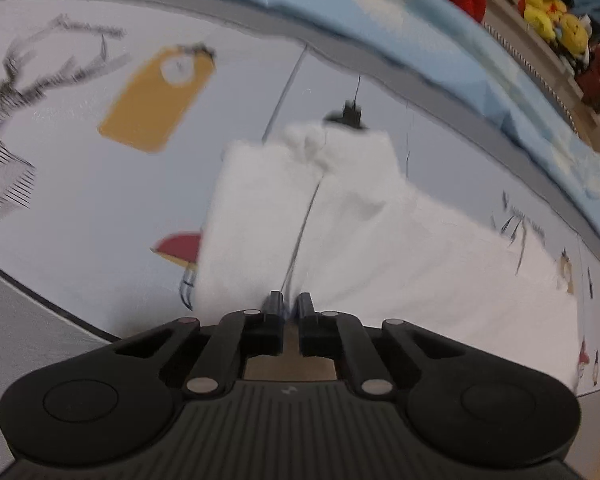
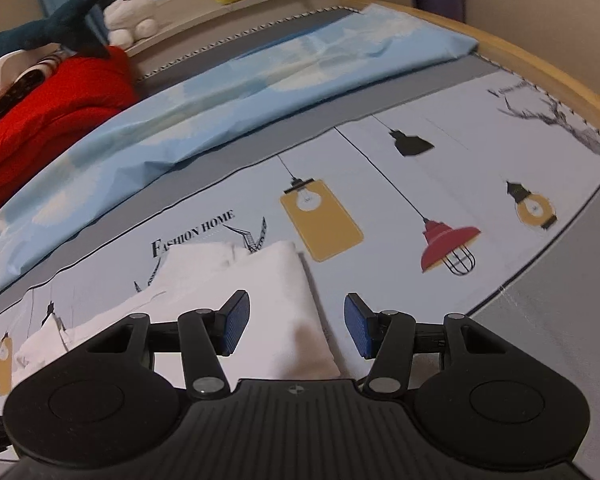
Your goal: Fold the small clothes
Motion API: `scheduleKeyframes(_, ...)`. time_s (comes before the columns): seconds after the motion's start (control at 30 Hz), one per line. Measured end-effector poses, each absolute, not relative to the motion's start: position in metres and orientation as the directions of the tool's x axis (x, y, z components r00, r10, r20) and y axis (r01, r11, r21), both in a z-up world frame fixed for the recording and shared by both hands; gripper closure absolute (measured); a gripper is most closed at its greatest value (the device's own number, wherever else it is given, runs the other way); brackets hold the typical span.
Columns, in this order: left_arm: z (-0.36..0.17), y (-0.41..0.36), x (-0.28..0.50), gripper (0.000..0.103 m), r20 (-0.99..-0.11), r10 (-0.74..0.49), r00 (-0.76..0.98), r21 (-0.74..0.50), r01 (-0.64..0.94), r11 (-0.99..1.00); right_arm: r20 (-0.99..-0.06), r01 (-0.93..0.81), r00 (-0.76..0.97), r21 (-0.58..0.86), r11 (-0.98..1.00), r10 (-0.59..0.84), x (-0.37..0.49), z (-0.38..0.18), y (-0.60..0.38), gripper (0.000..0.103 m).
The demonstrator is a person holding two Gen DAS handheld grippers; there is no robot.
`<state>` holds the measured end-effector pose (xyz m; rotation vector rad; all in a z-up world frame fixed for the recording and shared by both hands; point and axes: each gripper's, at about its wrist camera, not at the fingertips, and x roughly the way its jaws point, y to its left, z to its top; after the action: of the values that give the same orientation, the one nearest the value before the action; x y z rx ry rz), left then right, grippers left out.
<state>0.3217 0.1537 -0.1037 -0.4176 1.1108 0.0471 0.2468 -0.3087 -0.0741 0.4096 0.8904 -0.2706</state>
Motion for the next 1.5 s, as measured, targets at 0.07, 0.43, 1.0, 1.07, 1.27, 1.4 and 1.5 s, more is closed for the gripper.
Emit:
scheduleKeyframes(0.07,-0.071,0.162,0.312,0.097,-0.837,-0.179,0.517,-0.344,-0.243,0.907,-0.805,0.403,0.592,0.25,0.88,-0.042,0.247,-0.079,-0.308,0.049)
scheduleKeyframes(0.43,-0.04,0.193,0.286,0.092,-0.847,-0.019,0.531,-0.211,-0.303,0.929,-0.898,0.401,0.439,0.223,0.888,0.027,0.256,-0.127,-0.285,0.048)
scheduleKeyframes(1.0,-0.106,0.204,0.307,0.079,-0.9,-0.149,0.409,-0.298,-0.33,0.896,-0.865,0.394,0.499,0.272,0.878,0.044,0.256,-0.126,-0.296,0.054)
scheduleKeyframes(1.07,-0.102,0.205,0.308,0.074,-0.882,-0.147,0.449,-0.316,-0.33,0.889,-0.893,0.395,0.446,0.253,0.883,0.056,0.257,-0.139,-0.293,0.055)
scheduleKeyframes(1.27,-0.111,0.212,0.324,0.065,-0.836,-0.126,0.534,-0.346,-0.335,0.876,-0.897,0.385,0.441,0.23,0.894,0.041,0.253,-0.145,-0.288,0.082)
scheduleKeyframes(1.4,-0.118,0.225,0.34,0.06,-0.8,-0.129,0.585,-0.396,-0.355,0.847,-0.897,0.391,0.44,0.234,0.89,0.042,0.254,-0.144,-0.293,0.091)
scheduleKeyframes(1.5,-0.127,0.227,0.352,0.057,-0.778,-0.187,0.6,-0.456,-0.333,0.825,-0.9,0.377,0.435,0.225,0.898,0.043,0.257,-0.145,-0.291,0.081)
